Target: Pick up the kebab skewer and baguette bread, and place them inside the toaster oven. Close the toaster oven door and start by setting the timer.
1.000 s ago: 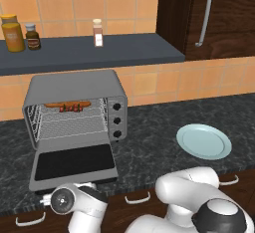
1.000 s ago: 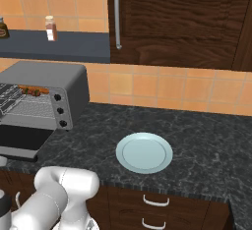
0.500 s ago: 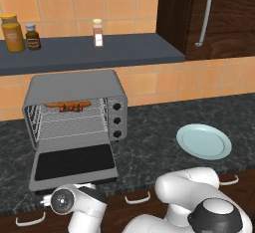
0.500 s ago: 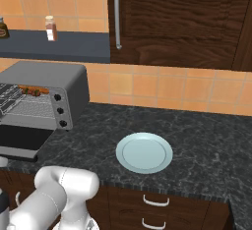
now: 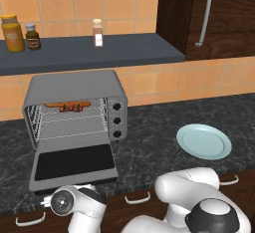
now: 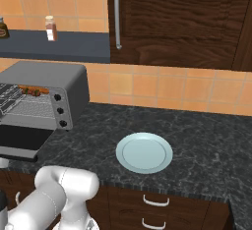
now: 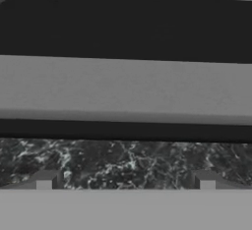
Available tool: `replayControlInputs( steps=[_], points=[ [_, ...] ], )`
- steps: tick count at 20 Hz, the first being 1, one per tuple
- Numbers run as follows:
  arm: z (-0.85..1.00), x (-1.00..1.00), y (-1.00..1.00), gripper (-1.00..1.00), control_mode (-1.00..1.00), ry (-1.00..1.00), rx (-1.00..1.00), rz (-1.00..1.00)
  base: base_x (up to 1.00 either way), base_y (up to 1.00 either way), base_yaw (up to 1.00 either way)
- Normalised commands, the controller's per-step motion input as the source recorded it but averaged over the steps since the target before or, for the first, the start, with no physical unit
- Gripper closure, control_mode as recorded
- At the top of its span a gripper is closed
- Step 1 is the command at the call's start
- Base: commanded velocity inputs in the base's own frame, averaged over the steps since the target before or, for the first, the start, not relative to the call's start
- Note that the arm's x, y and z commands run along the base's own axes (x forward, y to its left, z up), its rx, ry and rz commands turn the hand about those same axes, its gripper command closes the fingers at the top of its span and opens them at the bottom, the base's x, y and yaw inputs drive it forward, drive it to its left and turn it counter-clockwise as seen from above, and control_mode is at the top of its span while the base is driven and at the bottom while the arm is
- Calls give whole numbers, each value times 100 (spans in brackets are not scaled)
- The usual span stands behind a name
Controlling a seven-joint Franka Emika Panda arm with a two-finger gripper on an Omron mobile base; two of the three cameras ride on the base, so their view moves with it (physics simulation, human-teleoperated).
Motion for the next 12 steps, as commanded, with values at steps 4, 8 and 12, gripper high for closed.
replayControlInputs(
  steps=[4,8,12],
  points=[
    [-4,5,0,-100,-100,0,0,0,0,0,0],
    [0,13,0,-100,-100,0,0,0,0,0,0],
    [-9,6,0,-100,-100,0,0,0,0,0,0]
  ],
)
